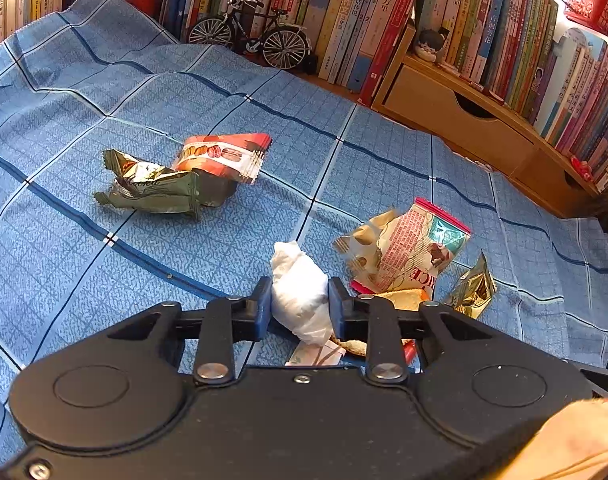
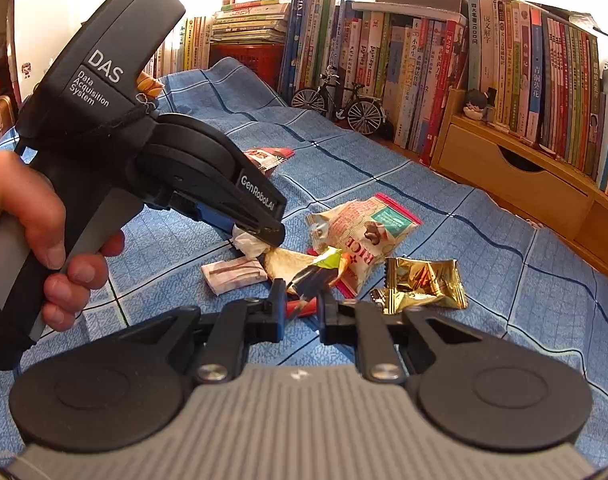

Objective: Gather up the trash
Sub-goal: 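Carry the white tissue and silver foil wrapper with both tools over the bin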

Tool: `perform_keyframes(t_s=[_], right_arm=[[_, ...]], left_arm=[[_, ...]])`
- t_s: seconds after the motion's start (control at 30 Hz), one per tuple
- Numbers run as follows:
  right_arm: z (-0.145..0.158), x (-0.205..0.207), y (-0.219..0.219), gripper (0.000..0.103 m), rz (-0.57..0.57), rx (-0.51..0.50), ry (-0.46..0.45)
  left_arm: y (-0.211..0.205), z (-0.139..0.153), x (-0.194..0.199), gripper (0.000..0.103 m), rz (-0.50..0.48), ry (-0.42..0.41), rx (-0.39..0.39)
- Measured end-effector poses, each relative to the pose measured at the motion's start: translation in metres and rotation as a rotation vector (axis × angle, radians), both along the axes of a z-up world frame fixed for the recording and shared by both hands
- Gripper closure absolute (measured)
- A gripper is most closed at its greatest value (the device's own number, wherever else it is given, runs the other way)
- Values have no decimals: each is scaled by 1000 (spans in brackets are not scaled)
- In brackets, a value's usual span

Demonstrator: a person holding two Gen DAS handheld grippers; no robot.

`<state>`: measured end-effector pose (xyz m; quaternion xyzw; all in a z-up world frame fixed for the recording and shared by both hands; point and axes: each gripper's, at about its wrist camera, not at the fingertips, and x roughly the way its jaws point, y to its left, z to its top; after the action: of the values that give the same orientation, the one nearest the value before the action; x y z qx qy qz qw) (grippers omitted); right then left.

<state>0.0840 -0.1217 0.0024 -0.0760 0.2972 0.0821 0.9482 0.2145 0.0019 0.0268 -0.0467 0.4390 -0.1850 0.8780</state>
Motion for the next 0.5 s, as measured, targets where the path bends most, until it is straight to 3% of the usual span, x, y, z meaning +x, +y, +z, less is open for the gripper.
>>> perform_keyframes(t_s=[0.5], right_arm=[[6, 1, 13, 83, 50, 41, -21]], left_arm=[[45, 25, -26, 76, 115, -68, -1]])
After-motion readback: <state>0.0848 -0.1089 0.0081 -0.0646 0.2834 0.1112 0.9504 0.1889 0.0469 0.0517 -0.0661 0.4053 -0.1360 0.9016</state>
